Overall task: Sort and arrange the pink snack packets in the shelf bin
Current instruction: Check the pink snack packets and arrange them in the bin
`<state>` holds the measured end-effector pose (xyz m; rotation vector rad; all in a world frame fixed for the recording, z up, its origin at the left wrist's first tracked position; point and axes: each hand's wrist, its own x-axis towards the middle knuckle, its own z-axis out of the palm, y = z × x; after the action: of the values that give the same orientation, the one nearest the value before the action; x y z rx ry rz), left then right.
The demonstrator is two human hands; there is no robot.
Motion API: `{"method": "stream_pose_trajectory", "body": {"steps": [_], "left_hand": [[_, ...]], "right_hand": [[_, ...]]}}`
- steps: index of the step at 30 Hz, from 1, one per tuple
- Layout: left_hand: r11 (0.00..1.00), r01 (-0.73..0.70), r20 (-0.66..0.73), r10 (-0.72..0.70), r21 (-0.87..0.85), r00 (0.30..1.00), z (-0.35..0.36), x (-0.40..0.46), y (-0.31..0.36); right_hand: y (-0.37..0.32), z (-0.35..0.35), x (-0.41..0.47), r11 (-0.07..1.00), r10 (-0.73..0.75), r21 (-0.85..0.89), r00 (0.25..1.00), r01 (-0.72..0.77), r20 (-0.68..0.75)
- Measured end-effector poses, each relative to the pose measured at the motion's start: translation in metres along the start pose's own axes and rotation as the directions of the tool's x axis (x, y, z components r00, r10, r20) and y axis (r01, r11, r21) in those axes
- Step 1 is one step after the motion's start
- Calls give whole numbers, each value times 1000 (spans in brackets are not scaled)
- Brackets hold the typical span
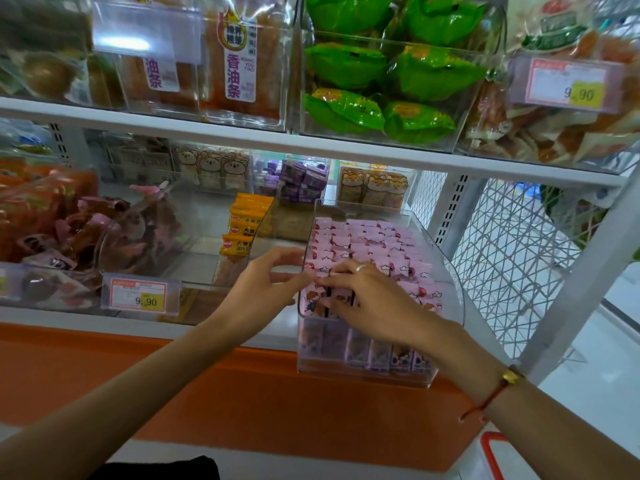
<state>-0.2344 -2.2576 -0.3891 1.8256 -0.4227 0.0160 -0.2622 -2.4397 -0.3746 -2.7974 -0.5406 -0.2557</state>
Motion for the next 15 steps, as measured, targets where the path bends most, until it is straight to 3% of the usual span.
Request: {"method": "stream_pose_trajectory", "body": {"steps": [4,6,9,15], "left_hand": [[996,-37,-90,45,81,995,-2,7,1],[994,-42,-95,52,105,994,-1,10,0],[991,-41,-73,51,128,996,2,13,-5],[999,-25,-37,27,46,999,-1,22,-9]], "right_hand": [[12,-16,13,975,129,209,951,-71,-281],[29,-25,33,951,228,265,937,-156,-265],[56,-29,69,957,270,159,945,-243,-183],[86,-8,134,970,222,-70,963,-235,-149]]}}
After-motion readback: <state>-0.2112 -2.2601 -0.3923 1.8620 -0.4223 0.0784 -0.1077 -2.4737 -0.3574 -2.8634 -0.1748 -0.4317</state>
